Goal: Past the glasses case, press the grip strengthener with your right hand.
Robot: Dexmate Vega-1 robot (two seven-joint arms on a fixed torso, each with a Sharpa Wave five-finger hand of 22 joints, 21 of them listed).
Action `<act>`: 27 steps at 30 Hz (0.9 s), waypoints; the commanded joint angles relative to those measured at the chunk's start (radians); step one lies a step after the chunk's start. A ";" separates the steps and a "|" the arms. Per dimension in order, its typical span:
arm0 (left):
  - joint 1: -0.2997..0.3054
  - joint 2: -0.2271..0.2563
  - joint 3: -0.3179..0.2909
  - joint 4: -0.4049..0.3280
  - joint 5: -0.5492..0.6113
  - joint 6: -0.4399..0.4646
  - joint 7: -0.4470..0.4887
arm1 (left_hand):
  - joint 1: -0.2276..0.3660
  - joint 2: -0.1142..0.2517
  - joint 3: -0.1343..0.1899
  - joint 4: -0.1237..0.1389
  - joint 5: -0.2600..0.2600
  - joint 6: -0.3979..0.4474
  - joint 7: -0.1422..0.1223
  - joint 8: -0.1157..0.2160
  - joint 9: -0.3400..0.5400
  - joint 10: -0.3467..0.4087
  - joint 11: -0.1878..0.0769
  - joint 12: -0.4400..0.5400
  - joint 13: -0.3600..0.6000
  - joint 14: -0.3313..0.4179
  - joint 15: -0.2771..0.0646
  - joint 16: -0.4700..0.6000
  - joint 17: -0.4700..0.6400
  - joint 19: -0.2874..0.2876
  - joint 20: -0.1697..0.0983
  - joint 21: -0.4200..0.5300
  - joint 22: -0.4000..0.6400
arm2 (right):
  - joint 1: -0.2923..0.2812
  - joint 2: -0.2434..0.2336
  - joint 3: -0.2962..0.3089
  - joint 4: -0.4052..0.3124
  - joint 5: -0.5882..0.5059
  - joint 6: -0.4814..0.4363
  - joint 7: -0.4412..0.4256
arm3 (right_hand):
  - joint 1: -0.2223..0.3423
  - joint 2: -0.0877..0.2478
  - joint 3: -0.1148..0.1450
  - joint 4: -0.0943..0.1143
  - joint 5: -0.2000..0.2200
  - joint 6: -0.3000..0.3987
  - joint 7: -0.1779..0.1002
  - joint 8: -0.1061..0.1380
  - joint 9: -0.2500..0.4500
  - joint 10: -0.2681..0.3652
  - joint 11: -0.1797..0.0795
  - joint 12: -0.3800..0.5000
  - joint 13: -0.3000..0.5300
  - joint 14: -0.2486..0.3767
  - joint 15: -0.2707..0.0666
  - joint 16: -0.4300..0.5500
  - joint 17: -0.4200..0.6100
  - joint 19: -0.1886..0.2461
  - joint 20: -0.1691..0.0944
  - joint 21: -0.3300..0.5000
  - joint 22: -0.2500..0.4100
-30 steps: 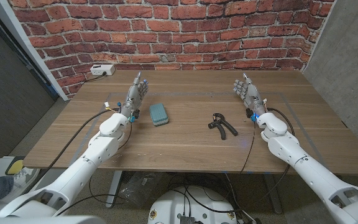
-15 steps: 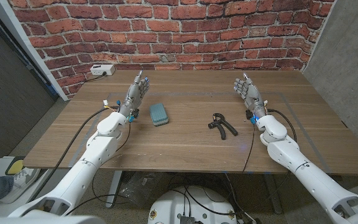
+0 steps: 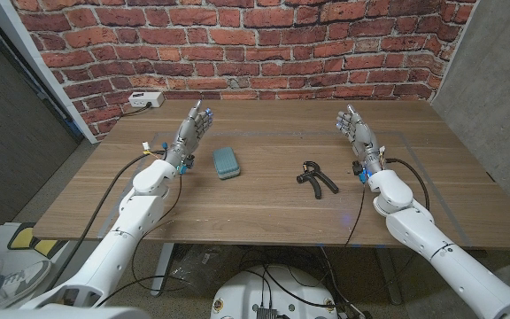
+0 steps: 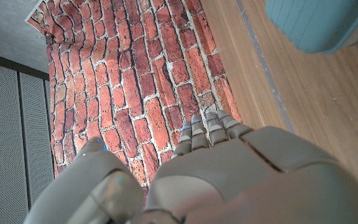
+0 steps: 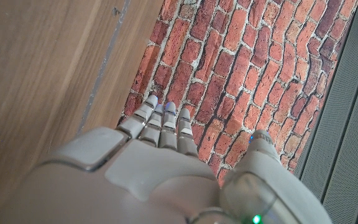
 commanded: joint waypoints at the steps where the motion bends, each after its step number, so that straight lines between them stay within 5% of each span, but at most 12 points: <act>1: -0.005 -0.025 -0.022 0.018 0.018 -0.013 -0.008 | 0.008 0.007 0.003 -0.007 0.006 0.016 0.000 0.006 0.005 0.017 0.001 0.006 0.002 0.016 -0.003 0.005 0.004 0.016 0.001 0.002 0.002 | -0.066 -0.030 0.002 -0.096 -0.057 0.005 -0.066 | 0.014 0.002 0.005 -0.006 0.001 -0.006 -0.003 -0.002 0.002 -0.002 -0.006 0.003 0.003 0.005 0.005 -0.002 0.005 0.009 -0.021 0.004 0.003; 13: -0.024 -0.028 -0.019 0.031 0.030 0.007 -0.026 | 0.036 0.032 0.016 -0.015 0.005 0.053 -0.002 0.012 0.006 0.039 -0.003 0.006 0.003 0.036 -0.008 0.003 0.003 0.027 0.005 0.000 0.002 | -0.141 -0.079 0.028 -0.202 -0.130 -0.020 -0.150 | 0.027 0.005 0.009 -0.012 0.001 -0.005 -0.004 -0.003 0.002 0.004 -0.009 0.003 0.003 0.013 0.000 -0.002 0.005 0.020 -0.019 0.004 0.002; 27: -0.008 -0.025 -0.023 -0.005 0.043 0.039 -0.008 | 0.050 0.042 0.021 -0.021 0.002 0.058 -0.002 0.009 0.006 0.049 -0.005 0.004 0.003 0.045 -0.012 0.001 0.003 0.031 0.005 -0.003 0.002 | -0.177 -0.106 0.031 -0.245 -0.222 -0.029 -0.212 | 0.044 0.007 0.014 -0.019 0.001 0.009 -0.010 0.000 0.002 0.021 -0.011 0.007 0.003 0.026 -0.006 -0.002 0.005 0.040 -0.021 0.007 0.002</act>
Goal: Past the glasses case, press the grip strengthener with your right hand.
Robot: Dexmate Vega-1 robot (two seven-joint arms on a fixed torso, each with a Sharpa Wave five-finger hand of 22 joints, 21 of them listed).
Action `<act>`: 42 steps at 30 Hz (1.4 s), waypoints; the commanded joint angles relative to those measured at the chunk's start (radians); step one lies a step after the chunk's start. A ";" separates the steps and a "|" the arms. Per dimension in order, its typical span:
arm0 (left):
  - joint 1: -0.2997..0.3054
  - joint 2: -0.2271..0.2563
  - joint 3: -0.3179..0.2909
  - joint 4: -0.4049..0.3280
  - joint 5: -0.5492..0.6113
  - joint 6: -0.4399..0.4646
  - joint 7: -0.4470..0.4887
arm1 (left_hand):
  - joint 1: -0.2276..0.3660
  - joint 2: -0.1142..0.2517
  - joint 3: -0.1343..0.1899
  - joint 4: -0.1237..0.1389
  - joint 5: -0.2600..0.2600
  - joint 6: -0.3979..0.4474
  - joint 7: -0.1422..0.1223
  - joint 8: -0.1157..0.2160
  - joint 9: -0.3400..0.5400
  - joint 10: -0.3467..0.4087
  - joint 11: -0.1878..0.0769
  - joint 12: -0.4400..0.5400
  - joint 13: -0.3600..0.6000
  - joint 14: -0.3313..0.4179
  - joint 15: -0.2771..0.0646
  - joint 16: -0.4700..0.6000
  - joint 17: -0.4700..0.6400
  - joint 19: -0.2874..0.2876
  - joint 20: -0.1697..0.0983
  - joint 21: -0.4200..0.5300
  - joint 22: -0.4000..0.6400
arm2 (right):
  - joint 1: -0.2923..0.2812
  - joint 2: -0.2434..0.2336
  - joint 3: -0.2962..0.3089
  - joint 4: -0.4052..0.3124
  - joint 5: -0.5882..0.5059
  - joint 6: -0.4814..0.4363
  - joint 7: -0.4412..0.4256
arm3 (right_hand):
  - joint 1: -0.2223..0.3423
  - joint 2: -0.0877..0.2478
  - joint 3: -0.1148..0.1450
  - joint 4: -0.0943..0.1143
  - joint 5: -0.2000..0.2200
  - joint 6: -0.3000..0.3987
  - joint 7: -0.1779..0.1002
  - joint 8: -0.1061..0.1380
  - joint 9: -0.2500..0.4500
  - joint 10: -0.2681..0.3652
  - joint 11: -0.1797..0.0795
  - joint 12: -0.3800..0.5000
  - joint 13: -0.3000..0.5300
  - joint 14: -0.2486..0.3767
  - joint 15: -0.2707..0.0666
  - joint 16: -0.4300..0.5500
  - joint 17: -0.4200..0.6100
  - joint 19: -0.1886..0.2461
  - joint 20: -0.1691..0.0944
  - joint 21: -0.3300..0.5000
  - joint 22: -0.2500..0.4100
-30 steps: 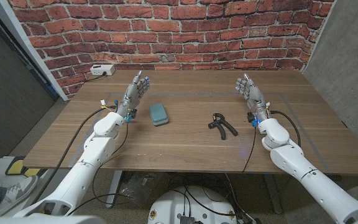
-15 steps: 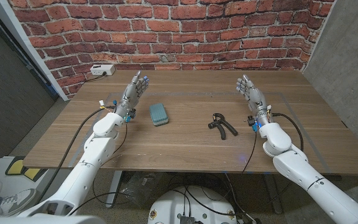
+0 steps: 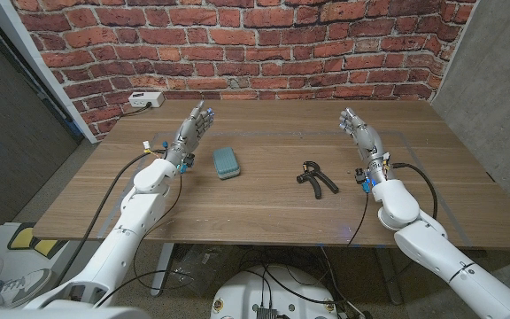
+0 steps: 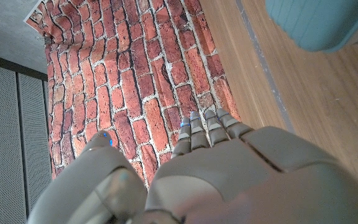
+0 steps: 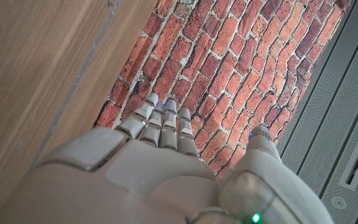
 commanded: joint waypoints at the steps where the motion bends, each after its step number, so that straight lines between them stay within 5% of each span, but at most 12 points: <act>1: 0.014 0.000 -0.007 -0.033 0.012 0.028 0.023 | 0.013 0.004 0.005 -0.005 0.002 0.013 -0.002 0.001 0.001 0.013 -0.001 0.004 0.003 0.012 -0.004 0.001 0.003 0.009 0.004 -0.003 0.002 | -0.042 -0.027 0.010 -0.046 -0.059 -0.010 -0.053 | 0.018 0.000 0.002 -0.009 0.001 0.009 -0.001 -0.001 0.002 0.016 -0.002 0.007 0.003 0.021 -0.002 0.000 0.005 0.039 -0.023 0.014 0.003; 17: 0.008 0.000 0.007 -0.042 0.054 0.028 0.072 | 0.026 0.010 0.007 -0.010 -0.002 0.022 0.000 -0.002 0.002 0.023 -0.002 0.001 0.003 0.023 -0.004 -0.001 0.003 0.011 0.005 -0.006 0.002 | -0.123 -0.063 0.045 -0.129 -0.157 -0.050 -0.143 | 0.041 0.006 0.010 -0.014 0.002 0.018 -0.003 -0.001 0.003 0.026 -0.006 0.007 0.004 0.048 -0.009 0.004 0.005 0.061 -0.029 0.016 0.004; 30: 0.003 -0.005 0.013 -0.043 0.015 0.036 0.019 | 0.031 0.013 0.007 -0.012 -0.006 0.025 -0.001 -0.005 0.002 0.026 -0.002 -0.001 0.004 0.025 -0.006 -0.003 0.003 0.011 0.006 -0.009 0.002 | -0.181 -0.078 0.066 -0.191 -0.222 -0.083 -0.201 | 0.071 0.022 0.024 -0.021 0.005 0.023 -0.007 -0.002 0.003 0.029 -0.011 0.004 0.004 0.052 -0.008 -0.001 0.005 0.069 -0.026 0.015 0.005; 42: 0.026 0.008 0.004 -0.072 0.005 0.034 0.015 | 0.035 0.014 0.006 -0.013 -0.009 0.032 -0.002 -0.006 0.002 0.032 -0.004 -0.002 0.004 0.030 -0.005 -0.004 0.003 0.012 0.006 -0.011 0.002 | -0.233 -0.136 0.066 -0.329 -0.426 -0.310 -0.273 | 0.092 0.013 0.027 -0.026 0.005 0.041 -0.006 0.002 0.003 0.044 -0.012 0.007 0.005 0.082 -0.015 0.005 0.006 0.094 -0.025 0.020 0.006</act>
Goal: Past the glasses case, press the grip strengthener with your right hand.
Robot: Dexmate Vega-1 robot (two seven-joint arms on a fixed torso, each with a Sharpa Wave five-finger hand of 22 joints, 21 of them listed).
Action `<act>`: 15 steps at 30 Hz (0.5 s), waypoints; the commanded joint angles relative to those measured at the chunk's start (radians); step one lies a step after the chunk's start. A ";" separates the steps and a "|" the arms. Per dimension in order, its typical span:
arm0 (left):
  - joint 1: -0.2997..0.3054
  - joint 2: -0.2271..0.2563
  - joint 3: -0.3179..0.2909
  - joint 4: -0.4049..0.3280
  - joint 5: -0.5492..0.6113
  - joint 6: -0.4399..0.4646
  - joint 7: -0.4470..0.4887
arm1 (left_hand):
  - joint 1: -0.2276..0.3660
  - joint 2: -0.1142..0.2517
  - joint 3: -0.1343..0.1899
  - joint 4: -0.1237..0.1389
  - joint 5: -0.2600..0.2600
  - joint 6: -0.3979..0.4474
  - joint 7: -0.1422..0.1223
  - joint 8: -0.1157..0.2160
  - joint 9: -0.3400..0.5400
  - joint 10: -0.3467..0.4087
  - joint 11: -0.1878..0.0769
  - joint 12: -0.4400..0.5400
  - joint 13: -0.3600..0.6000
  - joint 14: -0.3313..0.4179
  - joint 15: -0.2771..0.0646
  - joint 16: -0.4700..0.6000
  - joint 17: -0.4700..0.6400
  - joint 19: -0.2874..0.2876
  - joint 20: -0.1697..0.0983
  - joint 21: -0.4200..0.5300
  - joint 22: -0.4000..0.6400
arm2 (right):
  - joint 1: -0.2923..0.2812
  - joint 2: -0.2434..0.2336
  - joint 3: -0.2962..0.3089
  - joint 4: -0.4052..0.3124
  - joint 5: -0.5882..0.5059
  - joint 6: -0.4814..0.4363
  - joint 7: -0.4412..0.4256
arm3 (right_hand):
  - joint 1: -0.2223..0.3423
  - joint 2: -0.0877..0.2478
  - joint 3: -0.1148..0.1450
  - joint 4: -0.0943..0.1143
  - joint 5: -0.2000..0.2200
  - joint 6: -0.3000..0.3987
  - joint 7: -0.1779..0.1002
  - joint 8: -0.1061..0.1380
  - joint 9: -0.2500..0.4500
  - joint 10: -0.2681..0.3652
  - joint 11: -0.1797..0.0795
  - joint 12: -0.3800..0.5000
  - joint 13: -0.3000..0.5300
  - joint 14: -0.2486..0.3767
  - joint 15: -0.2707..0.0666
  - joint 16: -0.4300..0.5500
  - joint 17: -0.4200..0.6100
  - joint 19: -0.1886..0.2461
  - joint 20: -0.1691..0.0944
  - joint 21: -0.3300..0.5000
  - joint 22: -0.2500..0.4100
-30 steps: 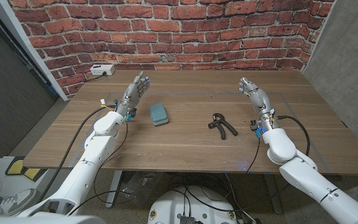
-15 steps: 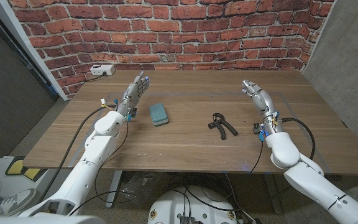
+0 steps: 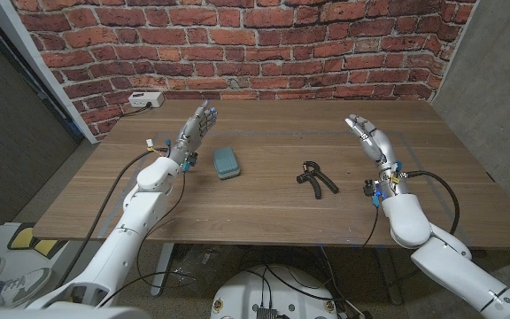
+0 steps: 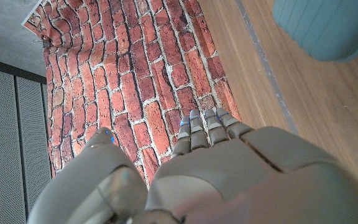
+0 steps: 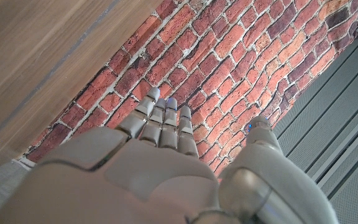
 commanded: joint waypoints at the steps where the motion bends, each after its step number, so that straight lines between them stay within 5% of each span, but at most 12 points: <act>1: 0.012 0.011 -0.005 -0.019 -0.010 -0.004 -0.013 | 0.004 0.004 -0.001 -0.006 -0.002 0.011 -0.002 -0.001 0.002 0.011 -0.002 -0.002 0.004 0.012 0.003 0.000 0.003 0.007 0.000 -0.004 0.002 | -0.050 -0.043 -0.001 -0.114 -0.176 -0.183 -0.075 | 0.018 0.000 0.006 0.000 0.005 0.008 -0.003 0.002 0.003 0.012 -0.002 0.006 0.005 0.011 -0.001 0.004 0.006 0.011 -0.027 0.005 0.001; 15: 0.014 0.013 0.001 -0.023 -0.011 -0.018 -0.013 | 0.008 0.005 -0.002 -0.008 -0.005 0.015 -0.004 -0.003 0.002 0.017 -0.004 -0.004 0.004 0.019 0.002 -0.001 0.003 0.007 0.001 -0.007 0.002 | -0.096 -0.103 -0.028 -0.240 -0.382 -0.409 -0.102 | 0.032 -0.006 0.008 -0.003 0.006 0.012 -0.006 0.001 0.003 0.016 -0.003 0.005 0.005 0.004 0.001 -0.003 0.006 0.011 -0.019 0.001 0.001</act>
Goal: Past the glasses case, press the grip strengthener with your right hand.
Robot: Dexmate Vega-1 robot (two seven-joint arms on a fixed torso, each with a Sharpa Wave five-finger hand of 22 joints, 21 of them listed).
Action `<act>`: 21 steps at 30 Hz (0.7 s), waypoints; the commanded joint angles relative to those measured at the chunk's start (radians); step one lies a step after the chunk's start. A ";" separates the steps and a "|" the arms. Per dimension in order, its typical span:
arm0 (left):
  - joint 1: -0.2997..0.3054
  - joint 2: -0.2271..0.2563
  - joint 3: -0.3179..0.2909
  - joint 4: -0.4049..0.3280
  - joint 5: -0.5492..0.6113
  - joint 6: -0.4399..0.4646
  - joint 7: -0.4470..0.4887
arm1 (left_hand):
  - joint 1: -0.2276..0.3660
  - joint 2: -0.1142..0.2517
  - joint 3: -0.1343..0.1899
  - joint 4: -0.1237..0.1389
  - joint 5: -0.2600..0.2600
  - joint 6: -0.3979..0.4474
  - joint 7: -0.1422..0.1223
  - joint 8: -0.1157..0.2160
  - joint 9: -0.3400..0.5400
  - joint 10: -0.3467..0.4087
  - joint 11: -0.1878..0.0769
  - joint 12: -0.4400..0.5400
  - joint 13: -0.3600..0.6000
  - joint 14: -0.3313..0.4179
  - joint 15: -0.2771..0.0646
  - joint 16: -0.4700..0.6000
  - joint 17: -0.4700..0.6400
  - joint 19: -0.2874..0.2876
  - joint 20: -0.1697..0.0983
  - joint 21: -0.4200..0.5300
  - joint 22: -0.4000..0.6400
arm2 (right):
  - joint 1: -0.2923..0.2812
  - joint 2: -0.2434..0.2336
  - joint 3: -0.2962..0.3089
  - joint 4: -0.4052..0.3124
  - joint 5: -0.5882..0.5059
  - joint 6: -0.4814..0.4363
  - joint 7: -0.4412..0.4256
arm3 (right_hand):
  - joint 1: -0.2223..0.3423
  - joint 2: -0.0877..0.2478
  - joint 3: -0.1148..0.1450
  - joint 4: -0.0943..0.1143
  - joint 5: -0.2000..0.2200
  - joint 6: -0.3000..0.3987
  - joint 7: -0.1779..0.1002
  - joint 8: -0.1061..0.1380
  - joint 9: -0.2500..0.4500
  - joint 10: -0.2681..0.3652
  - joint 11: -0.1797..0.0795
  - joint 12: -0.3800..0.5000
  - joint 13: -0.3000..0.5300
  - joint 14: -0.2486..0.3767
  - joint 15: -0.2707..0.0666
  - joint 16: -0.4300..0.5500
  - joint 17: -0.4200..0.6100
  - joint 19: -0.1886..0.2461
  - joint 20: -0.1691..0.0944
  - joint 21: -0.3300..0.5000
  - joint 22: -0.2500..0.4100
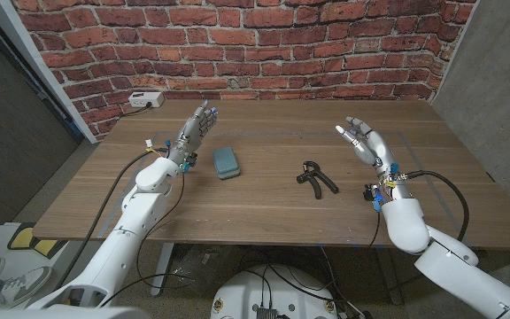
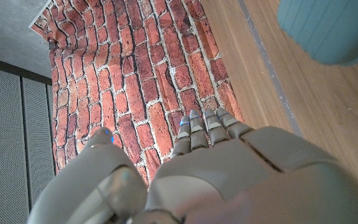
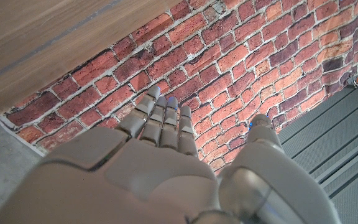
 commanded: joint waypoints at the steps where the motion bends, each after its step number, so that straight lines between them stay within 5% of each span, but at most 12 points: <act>1: 0.005 0.005 0.003 -0.010 -0.004 -0.009 0.000 | 0.006 0.003 0.002 -0.004 -0.006 0.010 0.002 -0.004 0.002 0.009 -0.004 -0.005 0.004 0.011 -0.004 0.000 0.003 0.007 0.001 0.001 0.002 | -0.046 -0.051 -0.020 -0.118 -0.180 -0.213 -0.030 | 0.011 -0.002 0.009 -0.003 0.006 0.008 -0.003 0.001 0.003 0.005 -0.003 0.005 0.005 0.000 -0.002 -0.003 0.003 0.002 -0.018 0.001 0.001; 15: 0.016 0.011 0.001 -0.020 -0.015 -0.005 -0.006 | 0.009 0.004 0.001 -0.005 -0.009 0.016 0.001 -0.006 0.003 0.015 -0.006 -0.007 0.005 0.015 -0.004 -0.002 0.003 0.007 0.001 -0.001 0.002 | -0.028 -0.070 -0.096 -0.184 -0.285 -0.373 0.011 | 0.028 -0.010 0.010 -0.002 0.008 0.033 -0.010 0.007 0.003 0.029 -0.011 0.011 0.005 0.018 -0.006 -0.001 0.003 0.014 -0.012 0.000 0.001; 21: 0.017 0.020 -0.001 -0.027 -0.016 -0.005 -0.012 | 0.010 0.005 0.000 -0.005 -0.011 0.018 0.001 -0.007 0.003 0.015 -0.006 -0.008 0.005 0.016 -0.004 -0.003 0.003 0.006 0.003 -0.003 0.002 | -0.006 -0.078 -0.134 -0.238 -0.318 -0.518 0.090 | 0.032 -0.014 0.010 -0.001 0.008 0.045 -0.015 0.010 0.003 0.035 -0.013 0.012 0.005 0.020 -0.005 -0.003 0.003 0.019 -0.003 0.001 0.001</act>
